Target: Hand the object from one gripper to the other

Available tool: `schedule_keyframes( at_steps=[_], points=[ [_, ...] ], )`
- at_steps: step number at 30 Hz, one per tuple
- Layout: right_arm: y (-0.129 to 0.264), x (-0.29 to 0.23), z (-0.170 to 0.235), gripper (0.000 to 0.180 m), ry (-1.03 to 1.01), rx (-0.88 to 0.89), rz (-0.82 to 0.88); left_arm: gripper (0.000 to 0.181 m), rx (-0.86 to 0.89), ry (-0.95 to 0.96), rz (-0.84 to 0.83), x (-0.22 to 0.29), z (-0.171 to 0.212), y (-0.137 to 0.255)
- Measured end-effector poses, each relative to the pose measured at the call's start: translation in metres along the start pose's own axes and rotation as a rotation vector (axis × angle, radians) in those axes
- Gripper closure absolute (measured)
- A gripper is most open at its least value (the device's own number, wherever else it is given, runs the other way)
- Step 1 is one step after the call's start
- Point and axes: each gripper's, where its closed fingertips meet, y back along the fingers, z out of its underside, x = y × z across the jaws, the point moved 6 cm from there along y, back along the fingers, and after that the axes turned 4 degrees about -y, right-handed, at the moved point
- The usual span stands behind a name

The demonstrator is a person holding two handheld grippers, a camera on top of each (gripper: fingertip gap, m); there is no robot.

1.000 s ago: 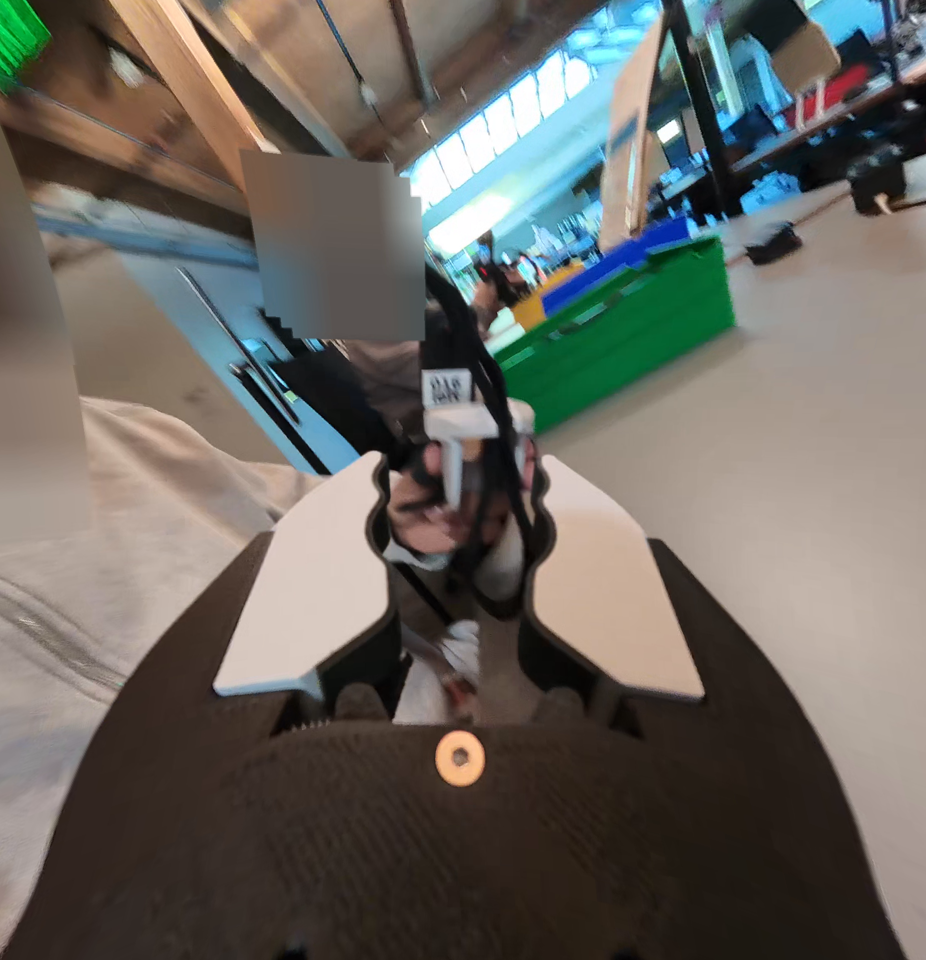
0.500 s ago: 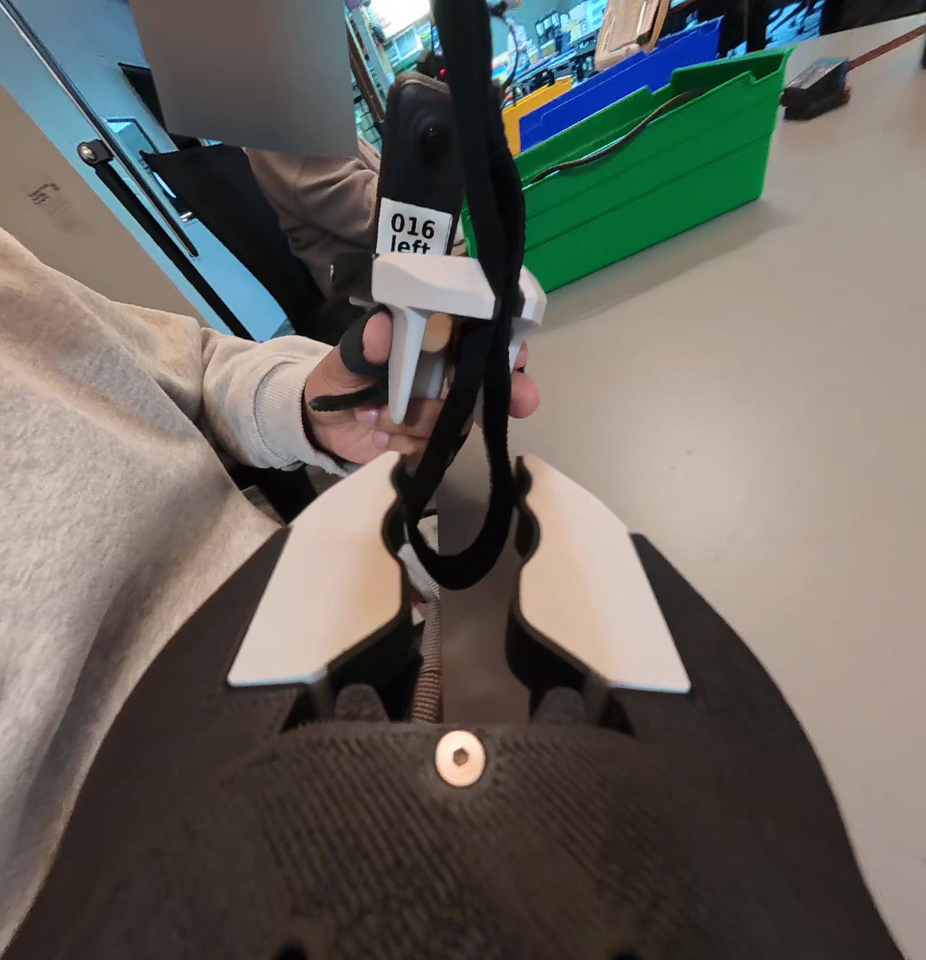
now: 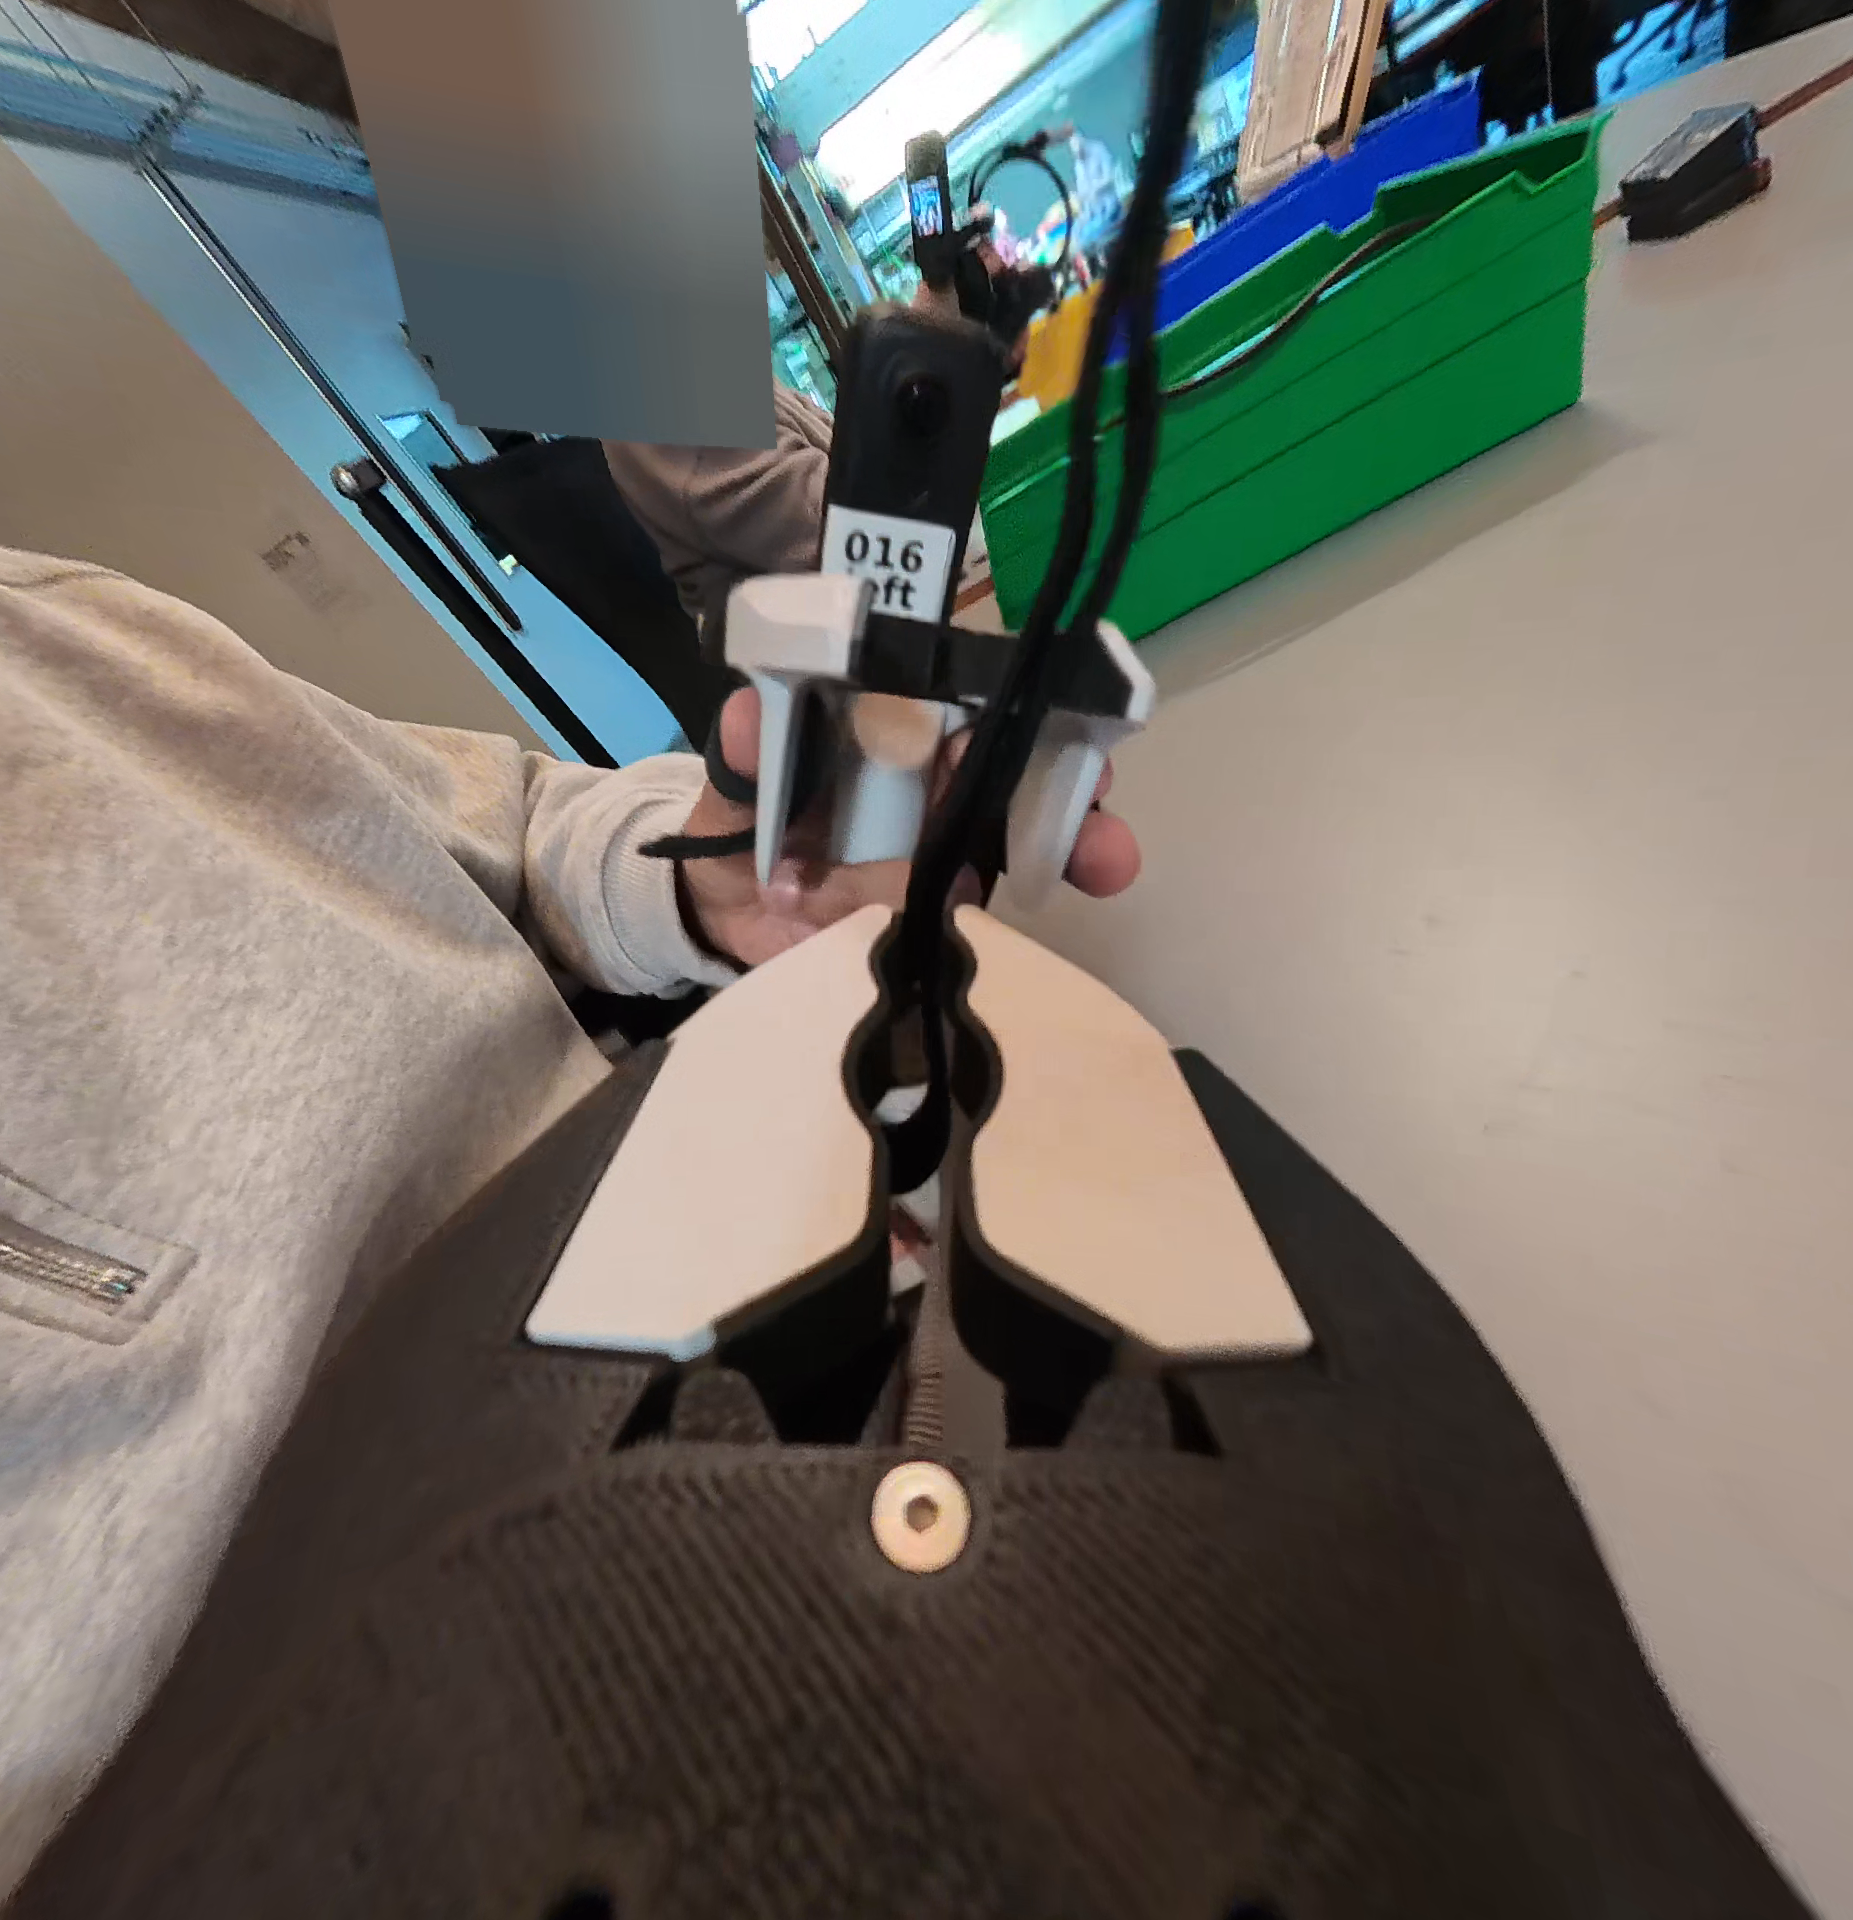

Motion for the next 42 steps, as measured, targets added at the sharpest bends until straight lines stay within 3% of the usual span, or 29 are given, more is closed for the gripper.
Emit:
schedule_keyframes(
  at_steps=[6,13,29,36,42],
  points=[
    [0.016,0.005,-0.014,0.174,-0.061,0.135,-0.035,0.126,-0.074,0.040,0.018,-0.005,0.011,-0.004],
    [0.026,0.006,-0.022,0.174,-0.050,0.218,-0.042,0.130,-0.207,0.136,0.091,-0.003,0.037,-0.015],
    [0.020,0.000,-0.021,0.173,0.099,0.197,0.035,0.173,-0.259,0.058,0.108,0.004,0.042,-0.016],
    [0.021,-0.002,-0.024,0.147,0.001,0.240,-0.068,0.175,-0.258,0.012,0.150,0.011,0.040,-0.016],
    [0.021,0.001,-0.023,0.141,-0.052,0.244,-0.085,0.175,-0.240,-0.059,0.183,0.019,0.035,-0.015]
  ],
)
